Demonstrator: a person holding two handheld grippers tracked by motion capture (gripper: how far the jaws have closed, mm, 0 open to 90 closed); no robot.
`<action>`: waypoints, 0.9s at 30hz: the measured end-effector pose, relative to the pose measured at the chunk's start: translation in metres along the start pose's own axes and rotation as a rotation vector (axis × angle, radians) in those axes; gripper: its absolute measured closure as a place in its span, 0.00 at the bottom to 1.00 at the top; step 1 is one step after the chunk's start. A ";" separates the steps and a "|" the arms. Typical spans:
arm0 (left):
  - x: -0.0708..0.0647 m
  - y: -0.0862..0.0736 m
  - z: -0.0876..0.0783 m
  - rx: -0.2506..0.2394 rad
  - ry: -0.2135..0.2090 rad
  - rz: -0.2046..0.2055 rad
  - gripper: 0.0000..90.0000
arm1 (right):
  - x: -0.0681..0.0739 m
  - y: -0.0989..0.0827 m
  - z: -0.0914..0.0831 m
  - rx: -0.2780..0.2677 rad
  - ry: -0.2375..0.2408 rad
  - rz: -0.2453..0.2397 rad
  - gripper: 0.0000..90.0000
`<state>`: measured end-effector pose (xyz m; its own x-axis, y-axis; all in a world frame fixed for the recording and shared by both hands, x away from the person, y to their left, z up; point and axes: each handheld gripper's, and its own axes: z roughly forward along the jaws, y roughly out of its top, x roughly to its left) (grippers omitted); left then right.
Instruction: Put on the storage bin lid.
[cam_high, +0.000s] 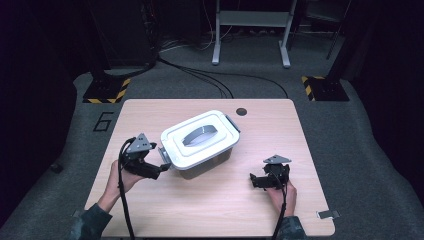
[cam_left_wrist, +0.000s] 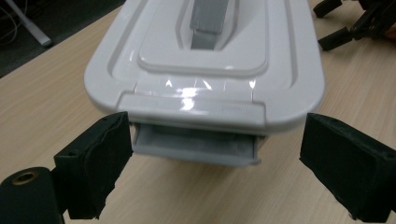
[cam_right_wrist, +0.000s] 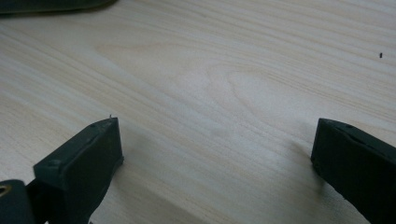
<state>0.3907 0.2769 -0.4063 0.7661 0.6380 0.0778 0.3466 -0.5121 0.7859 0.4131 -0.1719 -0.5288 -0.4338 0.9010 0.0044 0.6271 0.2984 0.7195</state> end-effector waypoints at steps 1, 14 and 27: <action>-0.002 -0.008 0.001 0.003 0.012 -0.004 0.10 | 0.000 0.000 0.000 0.000 -0.001 0.000 0.01; -0.011 -0.083 0.032 0.100 0.060 -0.080 0.09 | 0.000 0.000 0.000 0.000 -0.001 -0.002 0.01; -0.004 -0.123 0.045 0.087 0.091 -0.172 0.08 | 0.000 0.000 0.000 0.001 -0.004 -0.001 0.01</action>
<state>0.3695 0.3112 -0.5308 0.6408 0.7677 0.0056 0.5164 -0.4364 0.7368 0.4130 -0.1715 -0.5288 -0.4318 0.9020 0.0003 0.6269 0.2999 0.7190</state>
